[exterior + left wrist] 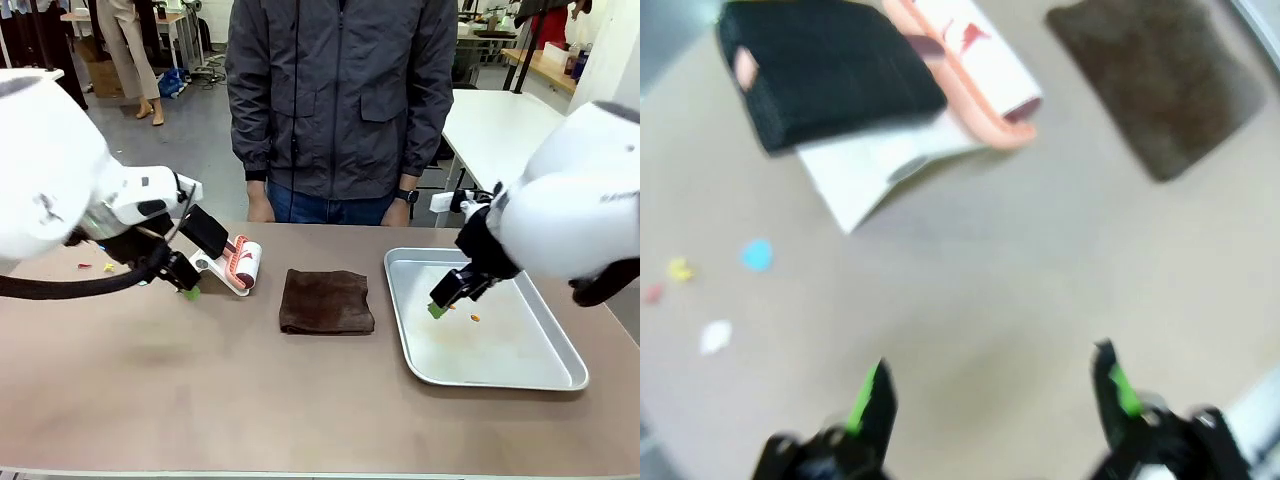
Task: Clean the surface of the table.
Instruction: Hold the Lint Roller with your left hand and the towel with your right hand.
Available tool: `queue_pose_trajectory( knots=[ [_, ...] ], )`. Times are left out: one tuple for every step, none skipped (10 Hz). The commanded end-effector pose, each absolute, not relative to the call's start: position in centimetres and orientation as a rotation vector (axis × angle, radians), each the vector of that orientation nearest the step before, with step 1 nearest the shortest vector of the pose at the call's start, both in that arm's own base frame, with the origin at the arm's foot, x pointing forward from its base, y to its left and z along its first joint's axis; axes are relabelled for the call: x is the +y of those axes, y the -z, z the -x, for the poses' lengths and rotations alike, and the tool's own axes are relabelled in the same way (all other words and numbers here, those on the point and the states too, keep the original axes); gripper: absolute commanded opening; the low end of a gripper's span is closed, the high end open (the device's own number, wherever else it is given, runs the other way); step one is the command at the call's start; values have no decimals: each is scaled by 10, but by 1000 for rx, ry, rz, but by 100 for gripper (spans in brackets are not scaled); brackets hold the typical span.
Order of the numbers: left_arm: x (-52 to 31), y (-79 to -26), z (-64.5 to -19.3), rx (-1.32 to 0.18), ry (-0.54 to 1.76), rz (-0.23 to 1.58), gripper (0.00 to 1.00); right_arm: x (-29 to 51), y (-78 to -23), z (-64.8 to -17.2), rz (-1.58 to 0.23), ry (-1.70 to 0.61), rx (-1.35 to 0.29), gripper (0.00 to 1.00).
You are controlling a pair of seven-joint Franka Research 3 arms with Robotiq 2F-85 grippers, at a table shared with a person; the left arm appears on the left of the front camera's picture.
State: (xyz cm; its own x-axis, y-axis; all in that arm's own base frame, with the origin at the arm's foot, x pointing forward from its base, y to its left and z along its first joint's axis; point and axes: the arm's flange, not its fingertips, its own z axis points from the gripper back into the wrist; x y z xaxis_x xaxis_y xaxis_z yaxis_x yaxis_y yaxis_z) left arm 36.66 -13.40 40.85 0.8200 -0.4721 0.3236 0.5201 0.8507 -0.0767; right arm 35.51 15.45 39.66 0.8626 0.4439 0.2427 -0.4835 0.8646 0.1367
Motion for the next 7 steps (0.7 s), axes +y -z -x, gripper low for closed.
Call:
queue_pose_trajectory(
  knots=[
    [-98,-438,-326,-277,493,299,100,126,-428,-342,-327,-321,-115,100],
    [-82,-452,-310,-262,468,408,100,106,-439,-328,-436,-305,-98,100],
    [-63,-464,-292,-267,506,500,100,88,-447,-314,-547,-315,-81,100],
    [-37,-471,-278,-306,459,559,100,67,-452,-301,-667,-338,-64,100],
    [-10,-474,-266,-307,453,654,100,44,-454,-290,-772,-303,-86,100],
    [24,-472,-257,-305,405,752,100,14,-453,-281,-895,-256,-123,100],
    [55,-466,-252,-313,370,826,100,-18,-453,-279,-1050,-156,-177,100]
  ],
)
